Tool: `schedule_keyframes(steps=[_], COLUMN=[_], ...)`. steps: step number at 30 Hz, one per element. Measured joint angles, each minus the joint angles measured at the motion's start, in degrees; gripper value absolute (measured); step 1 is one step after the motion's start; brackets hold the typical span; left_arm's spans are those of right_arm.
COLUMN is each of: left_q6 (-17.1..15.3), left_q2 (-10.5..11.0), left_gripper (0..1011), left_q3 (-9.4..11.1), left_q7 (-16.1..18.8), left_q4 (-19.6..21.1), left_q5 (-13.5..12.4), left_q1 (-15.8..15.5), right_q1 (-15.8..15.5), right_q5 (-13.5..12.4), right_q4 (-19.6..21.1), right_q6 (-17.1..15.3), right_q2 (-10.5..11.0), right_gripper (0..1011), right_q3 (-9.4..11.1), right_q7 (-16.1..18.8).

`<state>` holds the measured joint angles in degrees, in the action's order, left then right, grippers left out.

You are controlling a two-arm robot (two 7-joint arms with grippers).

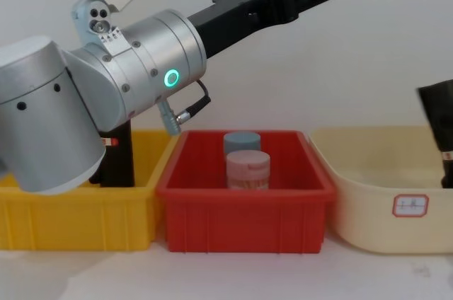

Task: Pick up the garbage bag with the one hand and transfer it to the other hand.

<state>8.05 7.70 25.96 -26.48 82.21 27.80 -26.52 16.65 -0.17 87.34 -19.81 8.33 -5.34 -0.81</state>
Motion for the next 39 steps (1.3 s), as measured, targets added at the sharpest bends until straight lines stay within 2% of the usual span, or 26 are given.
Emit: schedule_keyframes(steps=[5,13,25,33,39], left_q6=[0.11,0.75,1.36,1.4,1.37], left_q2=[0.07,0.45,1.82,3.17,4.48], left_gripper=[1000,1001,1001,1001,1001], left_q3=[0.0,-0.62,-3.03,-5.46,-8.03], left_q7=[0.22,1.97,6.04,9.41,12.27], left_q4=[0.08,1.1,4.43,7.32,9.95], left_q5=[-0.03,-0.98,-3.38,-5.29,-6.76], left_q1=[0.08,0.92,3.79,6.36,8.83], right_q1=[-0.08,-0.8,-1.9,-3.01,-3.62], right_q5=[0.45,0.51,-0.67,-1.7,-2.07], right_q4=[0.29,3.18,7.69,9.69,10.07], right_q6=[0.92,2.79,4.07,2.77,1.64], right_q2=[0.04,0.23,0.47,0.85,1.11], right_gripper=[1002,1001,1001,1001,1001], right_q3=[0.05,-0.39,-2.21,-4.77,-6.98], right_q7=[0.0,1.82,6.46,10.18,12.28])
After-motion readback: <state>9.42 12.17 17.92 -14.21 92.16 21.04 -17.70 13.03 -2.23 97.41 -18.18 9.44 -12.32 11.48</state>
